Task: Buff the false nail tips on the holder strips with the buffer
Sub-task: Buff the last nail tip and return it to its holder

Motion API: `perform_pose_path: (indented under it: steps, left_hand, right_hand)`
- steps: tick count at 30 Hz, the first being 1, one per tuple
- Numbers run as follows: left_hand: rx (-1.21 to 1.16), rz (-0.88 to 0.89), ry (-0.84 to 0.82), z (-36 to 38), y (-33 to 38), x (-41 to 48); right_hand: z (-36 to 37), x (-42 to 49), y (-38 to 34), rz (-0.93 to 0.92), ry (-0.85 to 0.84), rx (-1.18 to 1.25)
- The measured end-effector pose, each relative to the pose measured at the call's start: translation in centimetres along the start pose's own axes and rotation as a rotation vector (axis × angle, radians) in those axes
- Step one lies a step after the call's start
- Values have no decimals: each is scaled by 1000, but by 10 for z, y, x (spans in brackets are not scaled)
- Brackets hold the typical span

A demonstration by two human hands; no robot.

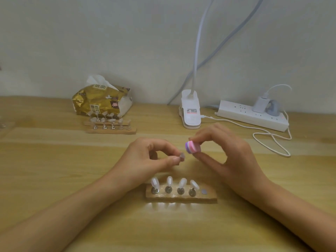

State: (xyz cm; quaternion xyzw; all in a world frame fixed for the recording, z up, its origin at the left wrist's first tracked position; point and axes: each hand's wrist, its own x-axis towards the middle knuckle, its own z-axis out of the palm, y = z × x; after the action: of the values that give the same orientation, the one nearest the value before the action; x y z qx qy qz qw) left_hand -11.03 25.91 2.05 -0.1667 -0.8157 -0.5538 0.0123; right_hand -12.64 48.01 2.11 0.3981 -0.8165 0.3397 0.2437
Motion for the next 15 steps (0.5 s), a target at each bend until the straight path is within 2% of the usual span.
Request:
perform_pose_path:
  steps: [1,3,5,8,10,12,15]
  left_hand:
    - [5,-3,5,0,-1,0]
    - [5,-1,5,-1,-2,1]
    - [-17,8,-6,-1,0,0]
    - [-9,-7,3,0,0,0]
    - [1,-14,16,0,-1,0]
    - [-18,-8,1,-1,-1,0]
    - [-7,0,-13,0,0,0]
  right_hand:
    - [2,-1,0,-35,-37,-6]
    - [4,0,2,21,-80,-15]
    - [1,0,5,78,-39,-3]
    - [1,0,1,-44,-37,-8]
    - [3,-1,1,-7,-78,-12]
    - [1,0,3,64,-36,-6]
    - [2,0,0,-18,-22,-16]
